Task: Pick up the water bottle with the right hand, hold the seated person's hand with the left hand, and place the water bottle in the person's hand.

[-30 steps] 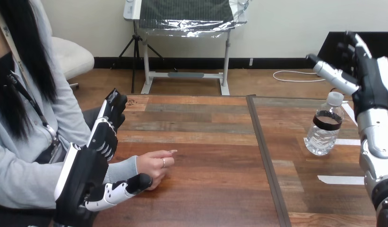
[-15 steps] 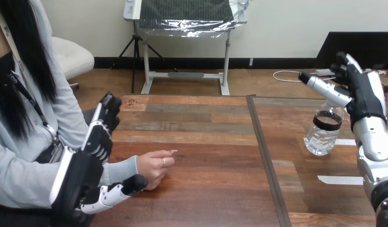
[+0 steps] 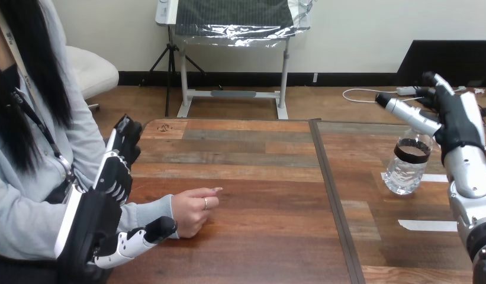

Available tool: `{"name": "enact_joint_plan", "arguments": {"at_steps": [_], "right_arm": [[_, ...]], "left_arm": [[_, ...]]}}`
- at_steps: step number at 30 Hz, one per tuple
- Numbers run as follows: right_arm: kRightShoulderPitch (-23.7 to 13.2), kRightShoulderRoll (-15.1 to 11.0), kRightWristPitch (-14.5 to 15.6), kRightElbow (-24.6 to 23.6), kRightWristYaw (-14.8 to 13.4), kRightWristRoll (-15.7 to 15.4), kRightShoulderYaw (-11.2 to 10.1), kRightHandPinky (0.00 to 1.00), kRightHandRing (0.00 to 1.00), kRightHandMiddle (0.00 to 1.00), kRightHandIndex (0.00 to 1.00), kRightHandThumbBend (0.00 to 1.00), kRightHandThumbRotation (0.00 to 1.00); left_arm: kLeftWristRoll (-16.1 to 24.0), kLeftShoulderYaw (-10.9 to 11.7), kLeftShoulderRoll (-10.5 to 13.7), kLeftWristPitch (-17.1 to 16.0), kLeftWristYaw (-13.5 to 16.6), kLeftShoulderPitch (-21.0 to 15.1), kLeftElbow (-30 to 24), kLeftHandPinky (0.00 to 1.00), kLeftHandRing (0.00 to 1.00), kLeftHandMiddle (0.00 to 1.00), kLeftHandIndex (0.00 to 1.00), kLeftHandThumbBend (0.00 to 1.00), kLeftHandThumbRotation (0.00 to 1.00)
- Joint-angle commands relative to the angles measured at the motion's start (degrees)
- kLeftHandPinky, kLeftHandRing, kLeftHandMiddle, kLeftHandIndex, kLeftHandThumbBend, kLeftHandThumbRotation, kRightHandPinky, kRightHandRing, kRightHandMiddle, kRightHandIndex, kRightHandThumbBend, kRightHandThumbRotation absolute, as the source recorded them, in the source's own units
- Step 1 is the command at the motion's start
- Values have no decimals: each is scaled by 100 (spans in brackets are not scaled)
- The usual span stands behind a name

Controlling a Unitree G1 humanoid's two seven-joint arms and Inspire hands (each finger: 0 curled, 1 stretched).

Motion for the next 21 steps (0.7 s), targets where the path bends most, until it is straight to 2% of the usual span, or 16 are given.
{"name": "enact_joint_plan", "arguments": {"at_steps": [1, 10, 14, 21], "right_arm": [[-191, -129, 103, 32, -30, -73, 80, 86, 90, 88, 94, 100, 52], [-118, -116, 213, 52, 150, 38, -12, 85, 90, 89, 94, 99, 47], [-74, -119, 216, 53, 94, -40, 69, 85, 90, 89, 94, 99, 46], [-27, -93, 243, 51, 109, -24, 67, 85, 89, 89, 94, 96, 44]], "left_arm": [[-76, -38, 39, -67, -85, -144, -299, 99, 100, 100, 100, 100, 54], [-122, -11, 33, -58, -150, -116, -322, 99, 100, 100, 100, 100, 53], [-159, -5, 26, -50, -176, -93, -342, 99, 100, 100, 100, 100, 53], [-108, 24, 14, -84, -152, -80, -365, 98, 100, 100, 100, 100, 52]]}}
